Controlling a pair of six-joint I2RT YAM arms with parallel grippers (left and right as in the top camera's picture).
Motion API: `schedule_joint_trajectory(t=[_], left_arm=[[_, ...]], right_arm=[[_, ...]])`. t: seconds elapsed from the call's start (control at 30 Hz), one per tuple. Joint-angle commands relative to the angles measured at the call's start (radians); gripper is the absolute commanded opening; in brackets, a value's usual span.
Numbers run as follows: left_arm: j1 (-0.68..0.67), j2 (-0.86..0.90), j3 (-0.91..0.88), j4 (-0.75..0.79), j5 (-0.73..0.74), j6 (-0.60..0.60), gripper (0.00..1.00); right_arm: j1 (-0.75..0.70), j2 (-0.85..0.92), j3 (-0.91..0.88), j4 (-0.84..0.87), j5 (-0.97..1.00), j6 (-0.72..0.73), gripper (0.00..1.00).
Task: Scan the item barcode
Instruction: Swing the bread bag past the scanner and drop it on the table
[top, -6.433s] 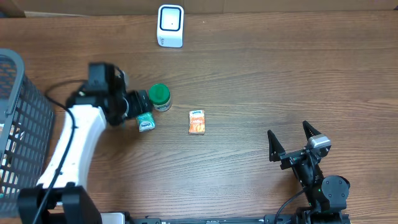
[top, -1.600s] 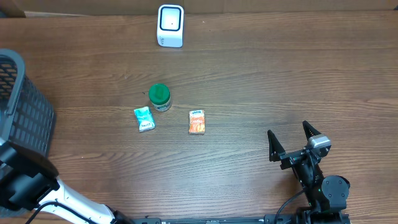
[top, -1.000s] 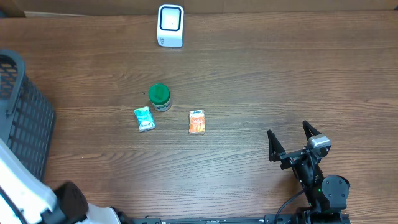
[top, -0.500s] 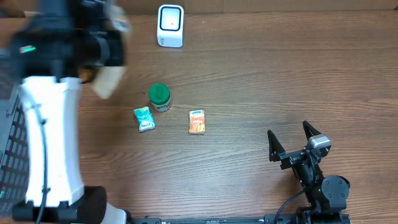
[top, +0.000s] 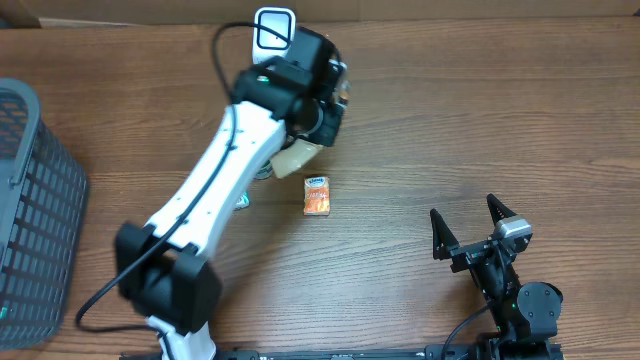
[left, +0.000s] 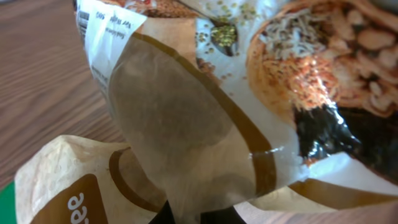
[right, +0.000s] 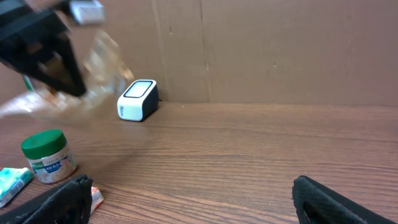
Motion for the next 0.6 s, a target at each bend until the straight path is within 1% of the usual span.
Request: schedule_joint_trajectory(t=[0.0, 0.2, 0.4, 0.47, 0.5, 0.57], left_arm=[[-0.045, 0.064, -0.004, 0.032, -0.015, -0.035, 0.04], [-0.085, 0.137, -0.005, 0.057, -0.015, -0.035, 0.04], [-0.085, 0.145, -0.004, 0.056, -0.015, -0.035, 0.05], [-0.089, 0.145, -0.004, 0.053, -0.014, -0.036, 0.10], [-0.091, 0.145, -0.005, 0.051, -0.013, -0.036, 0.16], [-0.101, 0.145, -0.005, 0.047, -0.013, -0.036, 0.45]], right_arm=[[0.006, -0.006, -0.011, 0.007, 0.007, 0.001, 1.00], [0.006, -0.006, -0.011, 0.007, 0.007, 0.001, 1.00], [0.006, -0.006, -0.011, 0.007, 0.007, 0.001, 1.00], [0.006, -0.006, -0.011, 0.007, 0.007, 0.001, 1.00], [0.006, -0.006, -0.011, 0.007, 0.007, 0.001, 1.00], [0.006, -0.006, -0.011, 0.007, 0.007, 0.001, 1.00]])
